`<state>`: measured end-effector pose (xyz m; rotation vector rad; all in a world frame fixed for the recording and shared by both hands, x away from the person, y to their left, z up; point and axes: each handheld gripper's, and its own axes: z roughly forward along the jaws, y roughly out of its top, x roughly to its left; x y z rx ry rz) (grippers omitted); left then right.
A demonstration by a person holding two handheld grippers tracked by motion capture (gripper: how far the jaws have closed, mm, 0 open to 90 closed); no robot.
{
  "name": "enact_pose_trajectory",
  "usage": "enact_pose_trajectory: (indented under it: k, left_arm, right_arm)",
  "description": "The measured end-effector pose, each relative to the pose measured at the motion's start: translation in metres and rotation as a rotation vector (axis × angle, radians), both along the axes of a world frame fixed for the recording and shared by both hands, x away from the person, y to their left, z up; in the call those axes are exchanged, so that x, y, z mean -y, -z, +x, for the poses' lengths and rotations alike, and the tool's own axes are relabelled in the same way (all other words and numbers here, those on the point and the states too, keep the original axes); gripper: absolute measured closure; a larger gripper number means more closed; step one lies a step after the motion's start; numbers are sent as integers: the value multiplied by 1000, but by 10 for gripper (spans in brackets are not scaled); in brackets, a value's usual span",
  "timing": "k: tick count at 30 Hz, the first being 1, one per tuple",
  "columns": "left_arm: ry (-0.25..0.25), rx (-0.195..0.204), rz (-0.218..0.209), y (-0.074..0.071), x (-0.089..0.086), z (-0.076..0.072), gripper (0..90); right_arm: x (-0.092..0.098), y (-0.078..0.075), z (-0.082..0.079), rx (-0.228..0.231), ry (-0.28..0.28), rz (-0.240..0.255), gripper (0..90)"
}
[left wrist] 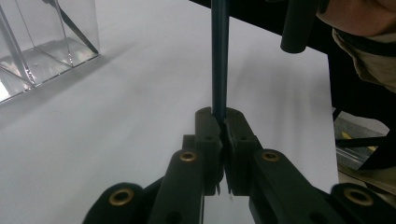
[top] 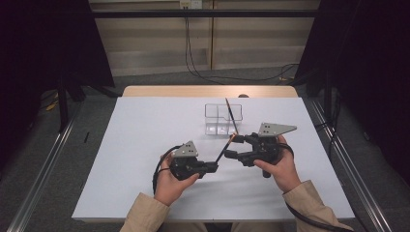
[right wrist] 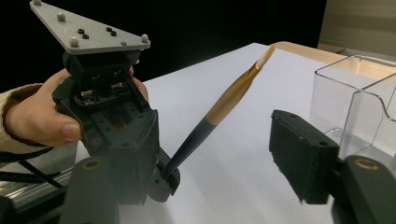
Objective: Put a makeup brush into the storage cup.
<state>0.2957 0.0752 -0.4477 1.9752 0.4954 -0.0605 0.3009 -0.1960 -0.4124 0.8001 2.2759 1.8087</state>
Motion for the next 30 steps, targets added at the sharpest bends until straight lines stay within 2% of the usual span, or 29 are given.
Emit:
enact_pose_trajectory:
  k: [4,8,12,14,17,20,25,30]
  left_arm:
    - [-5,2,0,0,1,0,858]
    - [-1,-2,-5,0,2,0,858]
    - [0,0,-4,1,4,1,858]
    - [0,-1,-8,1,5,1,858]
    - [9,-5,-17,2,9,0,857]
    - [-2,-6,-24,3,14,1,856]
    - [-5,-4,-49,4,18,2,854]
    - [-10,-11,-65,8,18,2,849]
  right_arm:
    - [0,0,1,-4,-3,1,459]
    - [1,0,0,1,-8,1,623]
    - [1,0,0,-4,-13,17,720]
    - [2,0,0,-13,-16,31,739]
    - [1,-1,-1,-62,-13,76,786]
    - [-1,-3,0,-72,-16,89,811]
    - [-2,-5,2,-111,-12,143,838]
    - [-3,-4,2,-114,-5,136,841]
